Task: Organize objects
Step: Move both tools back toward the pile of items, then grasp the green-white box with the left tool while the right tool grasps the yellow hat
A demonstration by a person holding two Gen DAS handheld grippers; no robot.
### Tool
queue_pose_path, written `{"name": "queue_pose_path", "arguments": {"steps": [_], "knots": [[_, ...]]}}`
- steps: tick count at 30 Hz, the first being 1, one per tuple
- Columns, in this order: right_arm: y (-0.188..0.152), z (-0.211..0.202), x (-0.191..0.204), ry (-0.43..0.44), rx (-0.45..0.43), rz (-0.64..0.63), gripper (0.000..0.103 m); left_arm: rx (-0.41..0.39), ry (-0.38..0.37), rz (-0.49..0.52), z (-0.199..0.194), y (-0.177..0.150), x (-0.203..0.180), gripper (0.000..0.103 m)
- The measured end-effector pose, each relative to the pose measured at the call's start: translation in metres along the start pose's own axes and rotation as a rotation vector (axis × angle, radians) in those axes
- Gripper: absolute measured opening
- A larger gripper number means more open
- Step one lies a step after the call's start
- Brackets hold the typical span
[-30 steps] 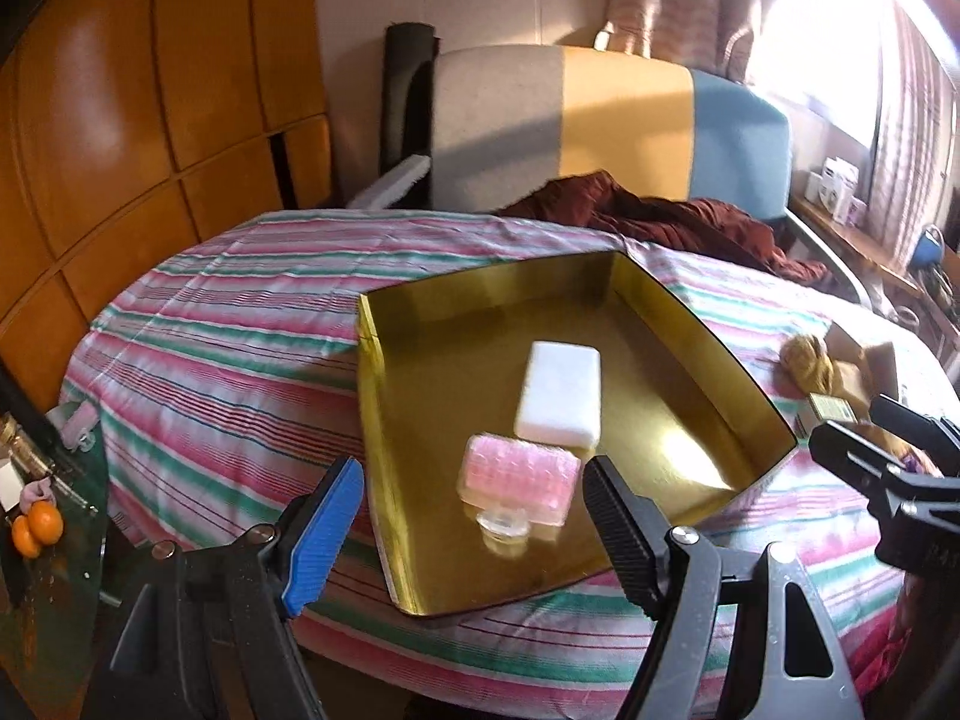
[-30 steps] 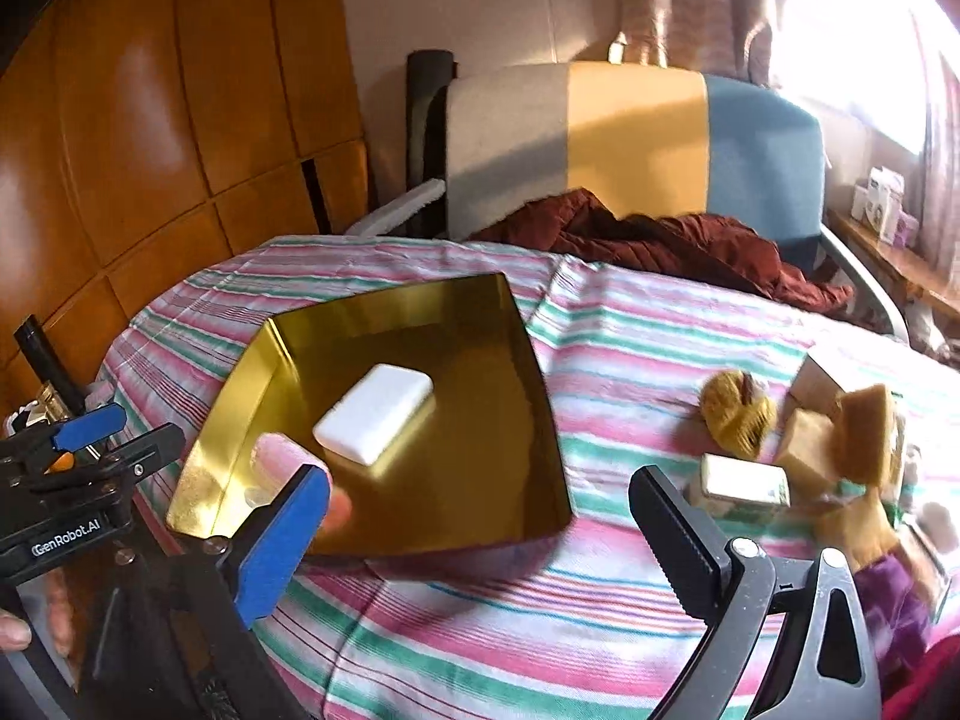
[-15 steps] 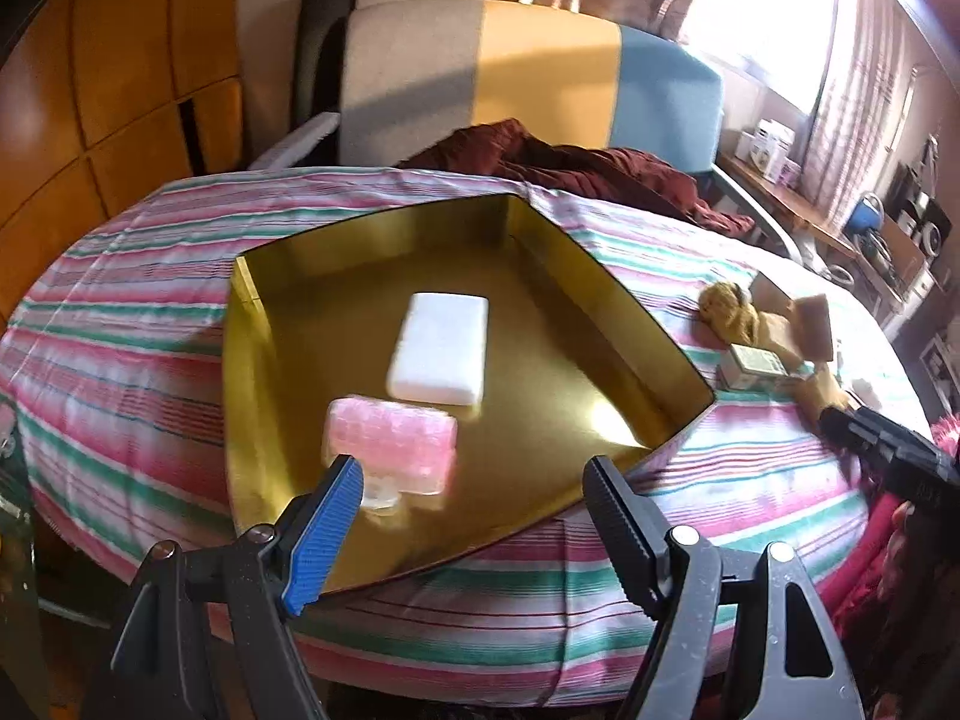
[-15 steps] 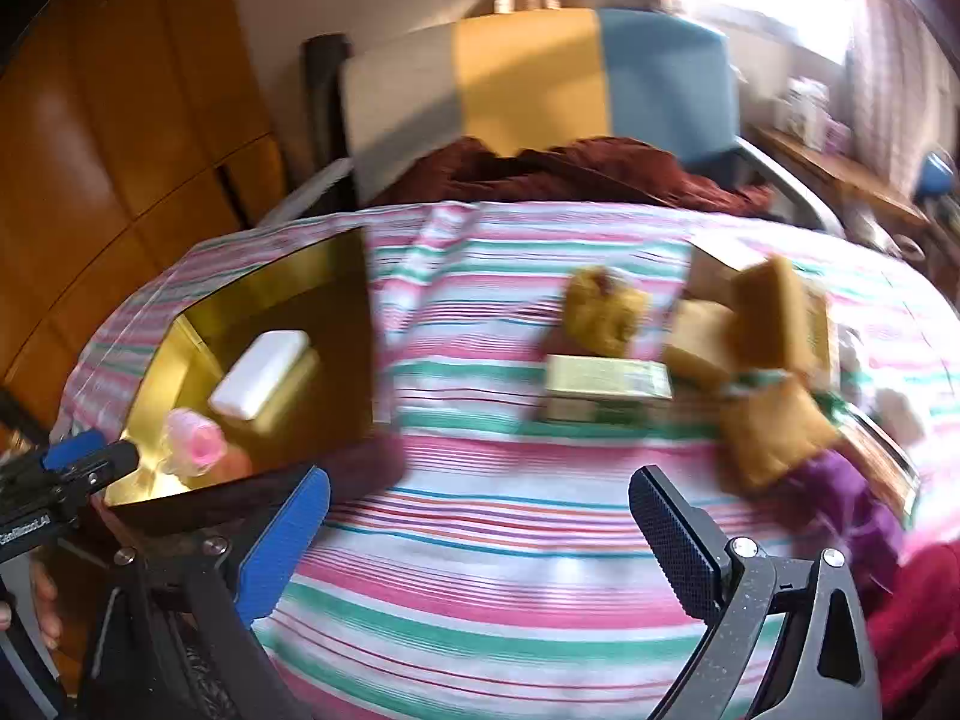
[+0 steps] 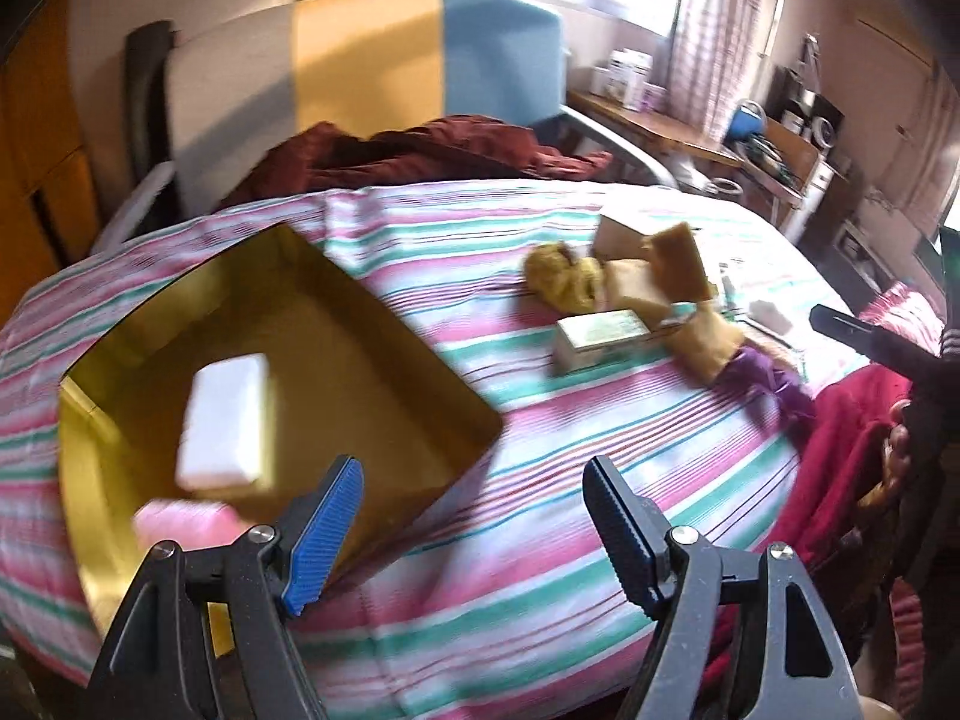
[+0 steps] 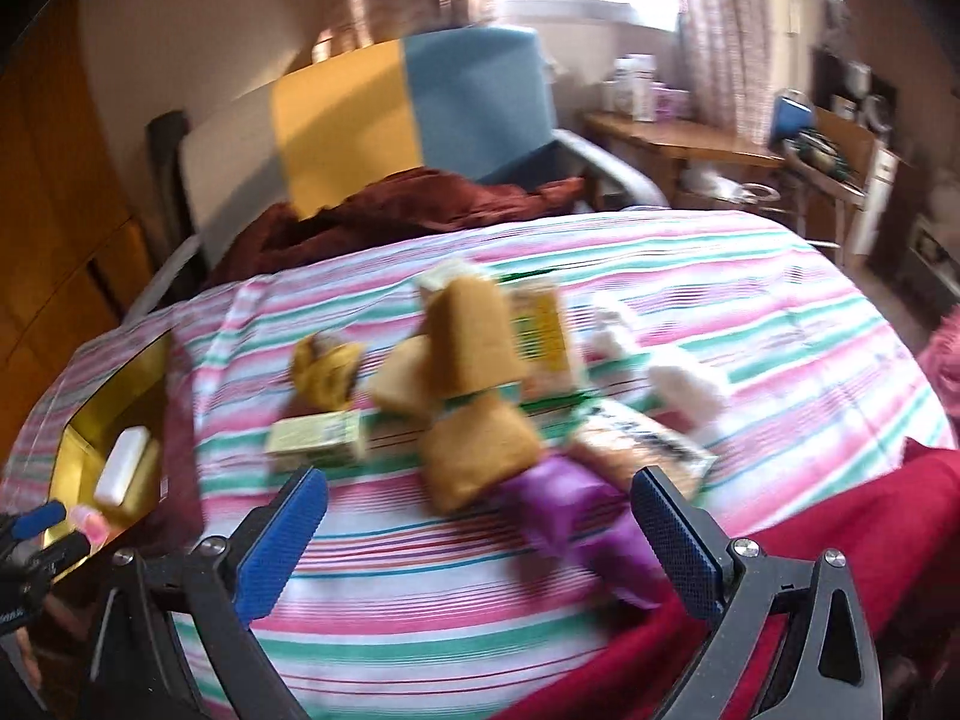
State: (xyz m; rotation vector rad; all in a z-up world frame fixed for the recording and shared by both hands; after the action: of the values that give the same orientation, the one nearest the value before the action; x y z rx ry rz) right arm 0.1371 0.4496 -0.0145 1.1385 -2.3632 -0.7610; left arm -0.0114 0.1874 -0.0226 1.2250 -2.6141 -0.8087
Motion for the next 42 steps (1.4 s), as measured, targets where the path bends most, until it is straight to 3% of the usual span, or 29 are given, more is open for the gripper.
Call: {"name": "queue_pose_path", "arguments": {"steps": [6, 11, 15, 19, 23, 27, 29, 32, 42], "knots": [[0.003, 0.004, -0.015, 0.035, 0.0, 0.054, 0.102, 0.046, -0.076, 0.051, 0.029, 0.041, -0.046, 0.081], [0.002, 0.007, -0.025, 0.112, 0.013, 0.1, 0.102, 0.138, -0.092, 0.018, 0.072, 0.068, -0.069, 0.085], [0.001, 0.007, -0.026, 0.142, 0.005, 0.11, 0.103, 0.229, -0.063, -0.056, 0.111, 0.082, -0.074, 0.089], [0.001, 0.007, -0.025, 0.165, 0.008, 0.101, 0.103, 0.268, -0.062, -0.165, 0.135, 0.091, -0.07, 0.09], [0.001, 0.008, -0.023, 0.182, 0.013, 0.093, 0.103, 0.294, -0.058, -0.193, 0.151, 0.096, -0.074, 0.101], [0.0, 0.008, -0.024, 0.193, 0.013, 0.095, 0.103, 0.313, -0.04, -0.208, 0.167, 0.096, -0.076, 0.101], [0.0, 0.008, -0.024, 0.196, 0.012, 0.098, 0.103, 0.335, -0.018, -0.216, 0.176, 0.092, -0.073, 0.093], [0.0, 0.009, -0.025, 0.197, 0.013, 0.098, 0.103, 0.282, -0.011, -0.185, 0.171, 0.088, -0.071, 0.08], [0.006, 0.016, -0.023, 0.181, 0.059, 0.096, 0.103, 0.167, -0.098, -0.1, 0.11, 0.053, -0.051, 0.079]]}}
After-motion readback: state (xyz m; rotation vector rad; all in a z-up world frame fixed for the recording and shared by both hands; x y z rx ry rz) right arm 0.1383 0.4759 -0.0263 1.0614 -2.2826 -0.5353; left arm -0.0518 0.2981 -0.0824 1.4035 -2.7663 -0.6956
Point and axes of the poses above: each gripper's, at about its wrist camera, not at the fingertips, and z roughly the way its jaws point, x to its left, y to its top, the point moved 1 cm from there along z, roughly the way its jaws point, and after that the axes turned 5 degrees about x, right-handed, at the moved point
